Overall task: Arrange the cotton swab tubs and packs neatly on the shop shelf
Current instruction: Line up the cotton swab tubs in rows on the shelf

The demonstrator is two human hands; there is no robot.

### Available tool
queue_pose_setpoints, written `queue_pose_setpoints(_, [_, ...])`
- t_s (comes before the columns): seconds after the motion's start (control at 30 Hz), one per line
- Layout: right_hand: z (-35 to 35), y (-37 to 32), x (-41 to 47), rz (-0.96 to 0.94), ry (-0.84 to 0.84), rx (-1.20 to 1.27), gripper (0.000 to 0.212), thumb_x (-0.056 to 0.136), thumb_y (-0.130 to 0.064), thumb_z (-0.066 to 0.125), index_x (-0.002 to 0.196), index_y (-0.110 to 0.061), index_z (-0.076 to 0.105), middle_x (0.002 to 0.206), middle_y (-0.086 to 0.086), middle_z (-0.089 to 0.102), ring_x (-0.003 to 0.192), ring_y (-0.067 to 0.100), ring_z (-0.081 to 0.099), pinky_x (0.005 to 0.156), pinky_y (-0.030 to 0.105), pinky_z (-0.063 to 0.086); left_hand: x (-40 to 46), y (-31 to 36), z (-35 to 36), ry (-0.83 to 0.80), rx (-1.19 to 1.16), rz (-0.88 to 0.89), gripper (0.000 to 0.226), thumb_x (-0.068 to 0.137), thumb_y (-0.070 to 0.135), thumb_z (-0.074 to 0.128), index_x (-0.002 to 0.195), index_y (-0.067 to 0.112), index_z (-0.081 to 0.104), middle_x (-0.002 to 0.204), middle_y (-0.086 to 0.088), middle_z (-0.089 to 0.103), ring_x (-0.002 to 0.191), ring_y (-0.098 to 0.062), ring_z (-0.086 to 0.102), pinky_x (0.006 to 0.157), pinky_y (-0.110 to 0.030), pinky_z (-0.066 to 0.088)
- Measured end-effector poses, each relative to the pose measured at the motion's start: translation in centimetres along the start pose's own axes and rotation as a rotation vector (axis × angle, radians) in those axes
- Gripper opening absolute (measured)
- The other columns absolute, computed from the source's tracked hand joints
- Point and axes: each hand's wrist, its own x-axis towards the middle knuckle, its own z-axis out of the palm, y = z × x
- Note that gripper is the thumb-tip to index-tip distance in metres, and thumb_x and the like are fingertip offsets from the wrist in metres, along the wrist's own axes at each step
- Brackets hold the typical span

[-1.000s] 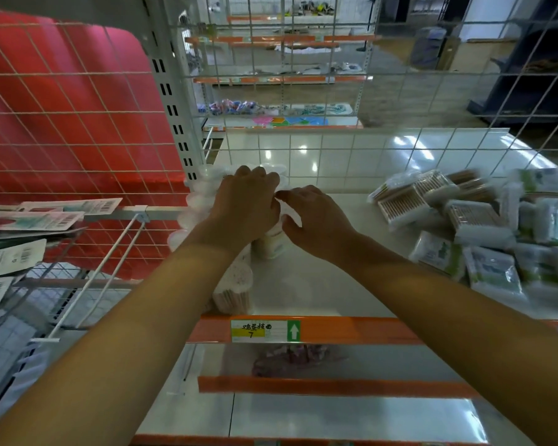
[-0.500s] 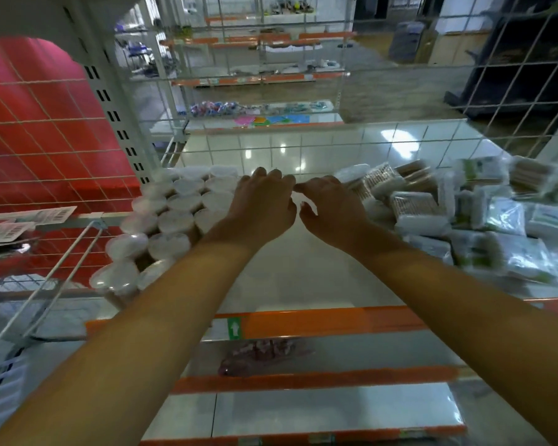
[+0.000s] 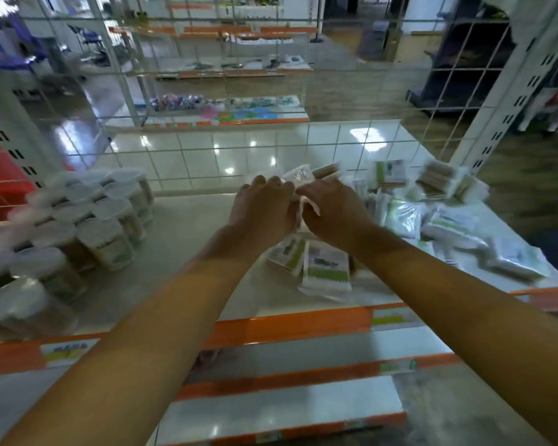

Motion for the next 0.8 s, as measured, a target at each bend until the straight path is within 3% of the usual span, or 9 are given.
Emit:
queue_pose_setpoints(0.2, [-2.1, 5.0, -1.4, 0.014, 0.0, 0.027, 0.034, 0.084, -0.006, 0.051, 0.114, -0.011, 0.064, 0.111, 0.011, 0.066, 0.105, 0.027, 0.057, 0.087, 0.033, 0.043, 2.4, 4.8, 1.0, -0.003, -0.019, 0.002, 0.037, 0.089, 0.022, 0.05, 0.125, 0.014, 0.054, 0.122, -0.009, 0.057, 0.114, -0.027, 0.05, 0.09, -0.038, 0.042])
queue_pose_setpoints(0.4, [-3.3, 10.6, -1.2, 0.05, 0.001, -0.022, 0.034, 0.088, -0.012, 0.05, 0.12, -0.011, 0.06, 0.121, 0.009, 0.062, 0.113, 0.024, 0.052, 0.096, 0.03, 0.037, 5.2, 8.6, 2.2, 0.022, -0.022, -0.012, 0.035, 0.089, 0.024, 0.049, 0.123, 0.014, 0.054, 0.12, -0.006, 0.057, 0.109, -0.026, 0.052, 0.088, -0.038, 0.045])
queue_pose_setpoints(0.8, [-4.7, 20.0, -0.7, 0.247, -0.034, -0.021, 0.033, 0.09, -0.016, 0.047, 0.119, -0.015, 0.061, 0.122, 0.006, 0.061, 0.113, 0.024, 0.052, 0.091, 0.035, 0.044, 10.5, 13.7, 3.6, -0.018, -0.029, 0.008, 0.032, 0.092, 0.022, 0.044, 0.121, 0.011, 0.054, 0.115, -0.009, 0.058, 0.107, -0.025, 0.05, 0.083, -0.036, 0.04])
